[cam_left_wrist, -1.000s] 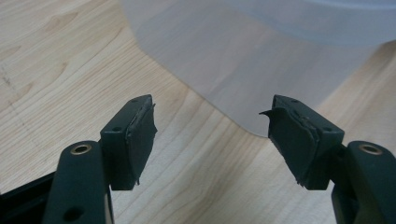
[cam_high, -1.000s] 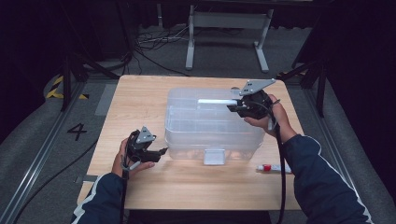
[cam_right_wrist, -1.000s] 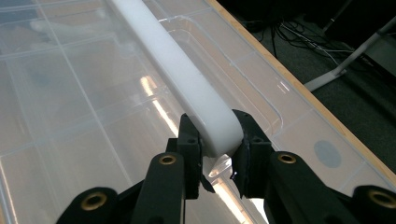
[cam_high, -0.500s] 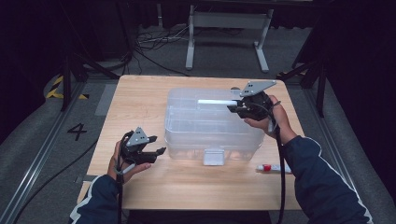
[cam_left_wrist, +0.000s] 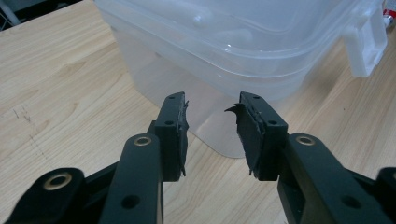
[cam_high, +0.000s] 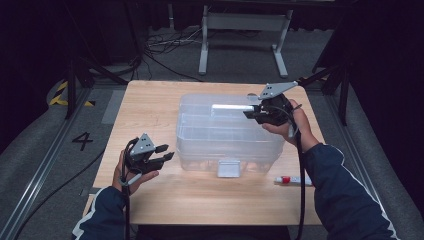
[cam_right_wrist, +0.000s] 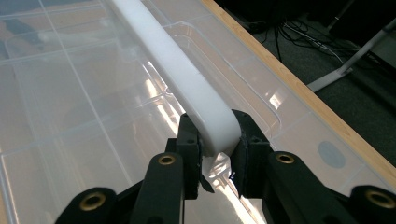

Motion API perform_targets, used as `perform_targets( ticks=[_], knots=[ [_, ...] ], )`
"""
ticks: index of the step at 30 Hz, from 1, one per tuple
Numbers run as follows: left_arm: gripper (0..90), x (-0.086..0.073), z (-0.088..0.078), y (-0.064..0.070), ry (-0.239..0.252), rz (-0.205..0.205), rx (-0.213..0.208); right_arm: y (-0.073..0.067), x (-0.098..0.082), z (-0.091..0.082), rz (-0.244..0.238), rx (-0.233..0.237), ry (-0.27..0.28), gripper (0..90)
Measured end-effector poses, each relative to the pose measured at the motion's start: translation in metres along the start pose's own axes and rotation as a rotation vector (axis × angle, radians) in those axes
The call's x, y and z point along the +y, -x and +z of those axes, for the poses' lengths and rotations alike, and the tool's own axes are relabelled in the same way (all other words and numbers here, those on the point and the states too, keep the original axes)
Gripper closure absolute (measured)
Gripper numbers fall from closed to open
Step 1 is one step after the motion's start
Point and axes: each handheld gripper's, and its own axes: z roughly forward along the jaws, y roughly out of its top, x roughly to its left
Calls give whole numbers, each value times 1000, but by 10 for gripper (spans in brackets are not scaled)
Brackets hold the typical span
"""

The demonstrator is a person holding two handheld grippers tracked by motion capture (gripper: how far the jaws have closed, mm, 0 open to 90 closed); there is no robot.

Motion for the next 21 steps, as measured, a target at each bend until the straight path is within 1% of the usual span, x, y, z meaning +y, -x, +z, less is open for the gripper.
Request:
perform_targets(
  ticks=[3, 7, 9, 11, 13, 15, 16, 18, 20, 21],
  knots=[
    [675, 4, 2, 2, -2, 20, -2, 3, 4, -1, 14, 2, -9, 753],
    [694, 6, 3, 2, 1, 24, -3, 8, 9, -1, 42, 11, -20, 752],
    [698, 6, 4, 2, 12, 9, -9, 10, 10, -1, 54, 13, -25, 751],
    [722, 7, 4, 3, 12, 6, -6, 12, 12, 0, 71, 18, -27, 751],
    [728, 9, 3, 3, 28, -3, -15, 13, 14, -1, 81, 18, -40, 751],
    [739, 12, 3, 5, 27, 6, -3, 14, 16, -1, 95, 14, -50, 750],
    [747, 12, 3, 5, 27, 6, -3, 14, 16, -1, 95, 14, -50, 750],
    [757, 14, 4, 5, 25, 14, 15, 16, 20, -1, 112, 14, -65, 749],
    [764, 16, 5, 4, 32, 5, 17, 20, 22, 0, 132, 21, -72, 749],
    [768, 16, 5, 3, 33, 1, 21, 21, 24, 0, 133, 24, -76, 749]
  ],
)
